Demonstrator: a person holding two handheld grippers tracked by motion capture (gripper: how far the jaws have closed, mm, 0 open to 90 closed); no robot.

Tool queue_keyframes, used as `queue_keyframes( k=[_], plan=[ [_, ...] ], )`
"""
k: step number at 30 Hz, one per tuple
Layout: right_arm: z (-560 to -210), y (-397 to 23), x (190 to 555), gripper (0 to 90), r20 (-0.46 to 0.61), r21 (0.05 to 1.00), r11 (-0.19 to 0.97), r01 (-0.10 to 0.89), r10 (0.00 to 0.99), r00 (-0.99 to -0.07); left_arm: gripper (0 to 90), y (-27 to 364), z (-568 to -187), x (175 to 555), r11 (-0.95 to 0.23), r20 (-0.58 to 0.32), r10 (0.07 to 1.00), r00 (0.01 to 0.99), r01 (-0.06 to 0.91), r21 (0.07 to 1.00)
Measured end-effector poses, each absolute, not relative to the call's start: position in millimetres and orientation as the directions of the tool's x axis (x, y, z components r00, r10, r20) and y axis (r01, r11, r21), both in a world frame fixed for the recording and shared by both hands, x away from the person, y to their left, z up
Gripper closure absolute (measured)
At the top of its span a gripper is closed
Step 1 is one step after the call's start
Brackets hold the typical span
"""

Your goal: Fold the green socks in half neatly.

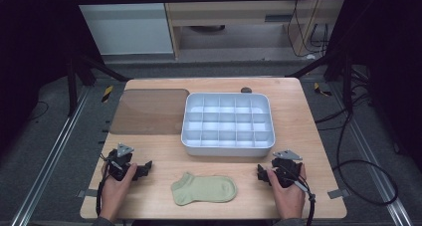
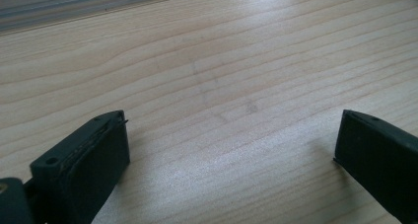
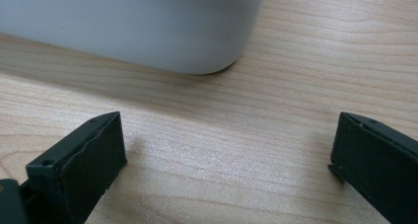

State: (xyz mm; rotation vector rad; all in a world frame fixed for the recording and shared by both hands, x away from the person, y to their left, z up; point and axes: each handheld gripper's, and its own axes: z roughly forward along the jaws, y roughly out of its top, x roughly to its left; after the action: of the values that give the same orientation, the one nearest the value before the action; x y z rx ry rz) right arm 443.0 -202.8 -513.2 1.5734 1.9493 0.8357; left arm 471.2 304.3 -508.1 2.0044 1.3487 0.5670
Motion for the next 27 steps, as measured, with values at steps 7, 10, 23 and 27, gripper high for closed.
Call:
queue_keyframes(
  k=[7,10,23,27],
  plan=[
    [-513,-204,442,0.5,0.0,0.726,0.151,0.671,0.976,-0.219,0.0,301,-507,470,-0.268,-0.01,0.92,0.392,0.647,0.714],
    [-513,-205,442,0.6,-0.002,0.725,0.16,0.669,0.973,-0.231,3.7,299,-504,467,-0.261,-0.051,0.905,0.423,0.646,0.717],
    [-513,-203,440,1.7,0.0,0.728,0.149,0.669,0.976,-0.217,6.5,287,-494,453,-0.306,-0.048,0.865,0.499,0.601,0.739],
    [-511,-201,438,11.9,0.0,0.736,0.156,0.659,0.973,-0.23,8.6,285,-491,448,-0.341,-0.023,0.857,0.516,0.598,0.726]
  ],
)
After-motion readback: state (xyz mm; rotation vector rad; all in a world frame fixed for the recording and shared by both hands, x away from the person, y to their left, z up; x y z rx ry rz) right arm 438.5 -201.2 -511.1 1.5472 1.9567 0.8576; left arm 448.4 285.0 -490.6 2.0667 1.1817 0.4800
